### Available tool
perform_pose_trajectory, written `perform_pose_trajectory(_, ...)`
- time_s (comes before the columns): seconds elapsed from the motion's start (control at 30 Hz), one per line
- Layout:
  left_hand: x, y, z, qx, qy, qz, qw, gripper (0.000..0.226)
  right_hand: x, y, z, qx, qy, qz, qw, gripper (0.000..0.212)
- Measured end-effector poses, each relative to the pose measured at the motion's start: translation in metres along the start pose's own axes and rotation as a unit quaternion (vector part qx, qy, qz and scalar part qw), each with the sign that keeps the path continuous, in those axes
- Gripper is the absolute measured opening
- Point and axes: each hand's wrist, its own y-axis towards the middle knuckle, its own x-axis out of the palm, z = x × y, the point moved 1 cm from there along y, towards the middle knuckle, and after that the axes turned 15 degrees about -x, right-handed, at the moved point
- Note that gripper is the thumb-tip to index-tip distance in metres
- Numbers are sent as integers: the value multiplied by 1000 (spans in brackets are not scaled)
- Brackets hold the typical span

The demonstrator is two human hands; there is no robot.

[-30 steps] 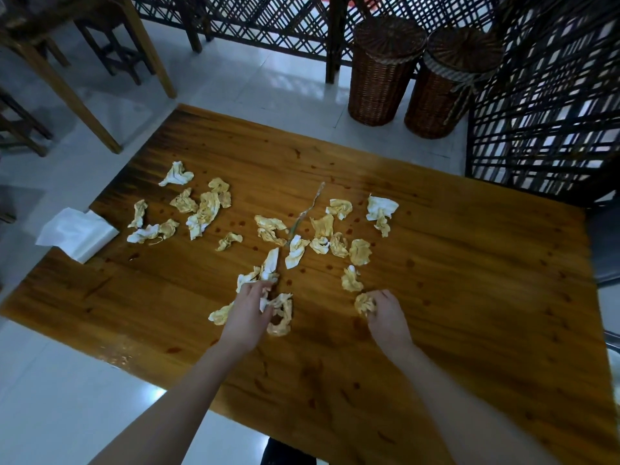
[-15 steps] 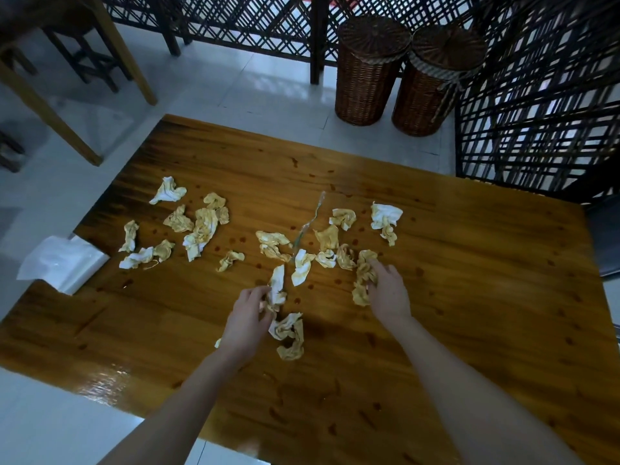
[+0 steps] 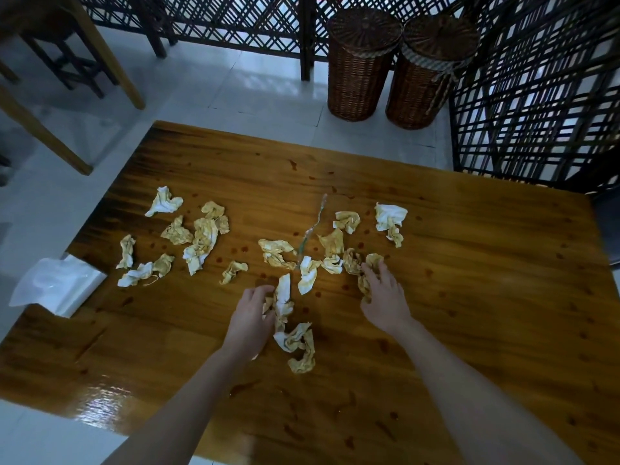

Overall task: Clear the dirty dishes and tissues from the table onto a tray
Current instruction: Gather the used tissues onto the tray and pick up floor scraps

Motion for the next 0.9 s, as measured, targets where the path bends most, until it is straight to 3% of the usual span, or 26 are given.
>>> perform_pose_trajectory(0.2,6,3,4,26,-4,-12,1000,47,-1,-1,-1,15,-15,32,999,63)
perform_pose_trajectory(0.4,12,6,9,47,16,-8,999,53,5,-7,-5,10,51,60,997,53)
perform_pose_trajectory(0.6,14,13,23,81,117,30,989,64,-8,-10,-9,0,52,119,992,47)
perform_pose_trajectory(0.77,24,27,54,101,183,-11,978,74,-26,-15,-10,-6,30,142,989,51)
perform_pose_trajectory(0.9,29,47,75,153,267,-27,951,99,-33,-22,-10,-8,27,145,989,49)
